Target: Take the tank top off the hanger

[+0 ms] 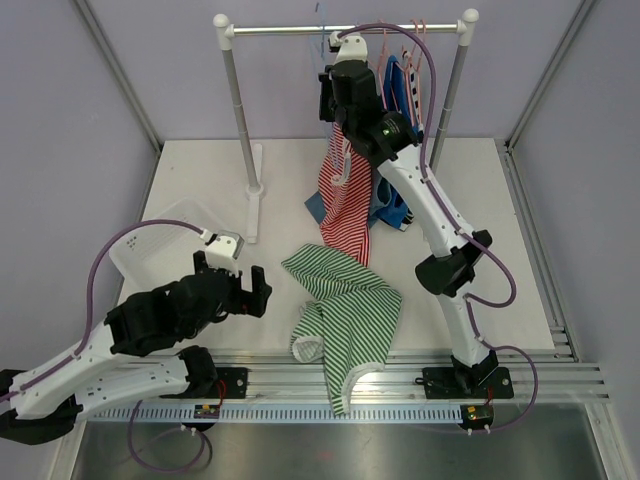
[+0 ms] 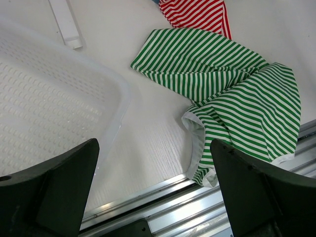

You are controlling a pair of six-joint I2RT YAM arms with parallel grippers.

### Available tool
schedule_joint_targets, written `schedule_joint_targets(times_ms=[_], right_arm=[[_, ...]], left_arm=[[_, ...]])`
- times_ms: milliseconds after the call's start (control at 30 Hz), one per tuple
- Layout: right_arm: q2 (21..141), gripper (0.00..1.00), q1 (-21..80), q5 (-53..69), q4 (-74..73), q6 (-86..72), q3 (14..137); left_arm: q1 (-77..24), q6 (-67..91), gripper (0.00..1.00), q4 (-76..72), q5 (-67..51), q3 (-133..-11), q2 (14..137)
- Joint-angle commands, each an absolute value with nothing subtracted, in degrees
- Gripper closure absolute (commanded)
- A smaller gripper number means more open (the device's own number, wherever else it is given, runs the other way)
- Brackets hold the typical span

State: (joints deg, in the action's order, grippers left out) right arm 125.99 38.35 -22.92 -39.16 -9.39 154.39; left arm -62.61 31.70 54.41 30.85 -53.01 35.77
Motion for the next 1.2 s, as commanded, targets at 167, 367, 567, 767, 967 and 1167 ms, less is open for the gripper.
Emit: schedule_joint_targets(times_ms=[167, 367, 567, 767, 967, 1167], right_arm=[[128.5, 1.00, 37.3, -19.9, -32.3, -9.7, 157.2], [128.9, 1.00, 38.1, -20.9, -32.5, -11.6, 155.8], [128.2, 1.00, 38.8, -21.6, -32.6, -11.4, 155.2], [124.6, 0.71, 39.7, -20.3, -32.3, -10.7, 152.6], [121.8, 0.47, 39.9, -20.0, -32.1, -10.1, 151.4], [115.9, 0.03, 40.6, -17.4, -33.0, -10.0, 149.1]], left_arm=[[-62.8, 30.8, 0.01, 51.9, 31.3, -52.7, 37.5], [-62.8, 30.9, 0.01, 51.9, 31.4, -52.6, 37.2], [-62.8, 30.8, 0.01, 51.8, 31.1, -52.6, 37.4], [-62.8, 30.7, 0.01, 51.7, 31.1, -52.6, 37.3], [-62.8, 30.8, 0.01, 51.8, 31.3, -52.7, 37.3], [-62.8, 30.8, 0.01, 51.3, 31.8, -53.8, 38.3]])
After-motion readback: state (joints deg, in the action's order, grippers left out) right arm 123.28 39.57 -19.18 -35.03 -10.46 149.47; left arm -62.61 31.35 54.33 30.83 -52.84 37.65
